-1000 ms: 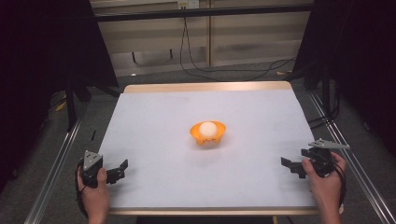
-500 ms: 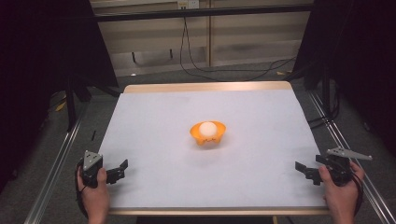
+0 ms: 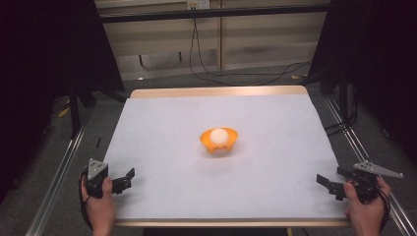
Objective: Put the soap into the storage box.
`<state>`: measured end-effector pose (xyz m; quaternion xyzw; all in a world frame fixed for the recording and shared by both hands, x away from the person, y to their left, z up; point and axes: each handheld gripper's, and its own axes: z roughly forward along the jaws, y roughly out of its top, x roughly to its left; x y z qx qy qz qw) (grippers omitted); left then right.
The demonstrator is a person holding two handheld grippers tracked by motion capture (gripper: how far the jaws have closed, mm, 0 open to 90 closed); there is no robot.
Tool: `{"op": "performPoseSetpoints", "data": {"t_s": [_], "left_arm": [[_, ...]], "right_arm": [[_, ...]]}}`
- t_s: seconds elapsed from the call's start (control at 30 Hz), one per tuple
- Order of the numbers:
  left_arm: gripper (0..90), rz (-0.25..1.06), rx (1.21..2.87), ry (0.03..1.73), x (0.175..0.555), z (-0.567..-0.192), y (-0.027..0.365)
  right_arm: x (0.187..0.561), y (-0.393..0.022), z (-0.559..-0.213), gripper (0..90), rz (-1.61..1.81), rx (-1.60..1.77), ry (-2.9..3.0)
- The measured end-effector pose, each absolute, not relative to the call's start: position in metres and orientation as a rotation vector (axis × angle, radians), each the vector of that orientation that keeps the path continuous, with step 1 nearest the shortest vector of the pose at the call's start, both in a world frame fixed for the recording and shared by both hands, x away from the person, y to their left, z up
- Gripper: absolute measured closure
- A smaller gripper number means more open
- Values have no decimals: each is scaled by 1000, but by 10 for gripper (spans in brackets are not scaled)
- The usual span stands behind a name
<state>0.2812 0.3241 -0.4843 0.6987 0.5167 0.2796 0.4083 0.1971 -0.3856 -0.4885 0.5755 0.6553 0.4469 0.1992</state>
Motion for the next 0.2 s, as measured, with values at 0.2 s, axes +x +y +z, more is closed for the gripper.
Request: {"op": "performPoseSetpoints", "data": {"t_s": [0.2], "left_arm": [[0,703,1762,1304,281,-484,324]], "right_arm": [[196,-385,-488,41,1251,1600,1824]]}}
